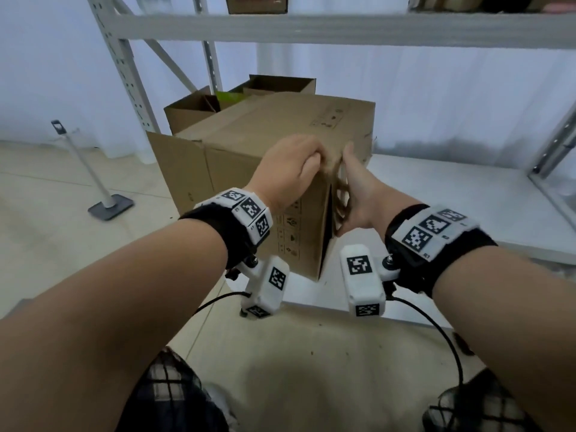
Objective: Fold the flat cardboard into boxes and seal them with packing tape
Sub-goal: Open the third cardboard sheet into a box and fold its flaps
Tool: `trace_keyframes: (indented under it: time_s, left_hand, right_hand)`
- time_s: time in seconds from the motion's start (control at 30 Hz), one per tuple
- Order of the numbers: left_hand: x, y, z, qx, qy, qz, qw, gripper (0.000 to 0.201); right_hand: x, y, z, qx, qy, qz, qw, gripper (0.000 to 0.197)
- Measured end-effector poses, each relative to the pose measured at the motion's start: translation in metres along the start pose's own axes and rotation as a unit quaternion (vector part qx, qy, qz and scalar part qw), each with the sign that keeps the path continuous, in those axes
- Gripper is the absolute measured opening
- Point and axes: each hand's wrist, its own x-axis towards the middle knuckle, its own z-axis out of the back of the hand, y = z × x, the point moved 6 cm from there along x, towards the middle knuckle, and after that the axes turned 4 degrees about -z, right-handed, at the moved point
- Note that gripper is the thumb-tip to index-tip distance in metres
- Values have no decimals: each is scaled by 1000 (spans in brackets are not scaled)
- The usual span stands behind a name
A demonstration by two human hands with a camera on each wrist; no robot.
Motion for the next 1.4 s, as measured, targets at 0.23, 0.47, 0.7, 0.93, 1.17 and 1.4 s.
trace_keyframes:
  time_s: [0.23,0.47,0.7,0.93,1.17,1.4]
  left_hand:
    - [3,32,22,12,65,26,997,20]
    - [-39,94,49,143,19,222,964,44]
    - [-49,96,45,140,51,282,948,60]
    - [-37,66,43,148,19,229,962,61]
    - [-31,48,55,255,43,173,951,68]
    - [-9,25,77,464,96,92,876,87]
  right_hand:
    - [-12,50,-20,-147,-72,60,985,84]
    - [-2,59,-21,-214,-104,106,965,69]
    - [-4,46,-11,-123,-92,132,979,91]
    - [-17,39,13,-89,-113,145,979,54]
    - [-38,35,31,-79,-121,183,972,28]
    - [-36,46,53,-242,-220,200,924,48]
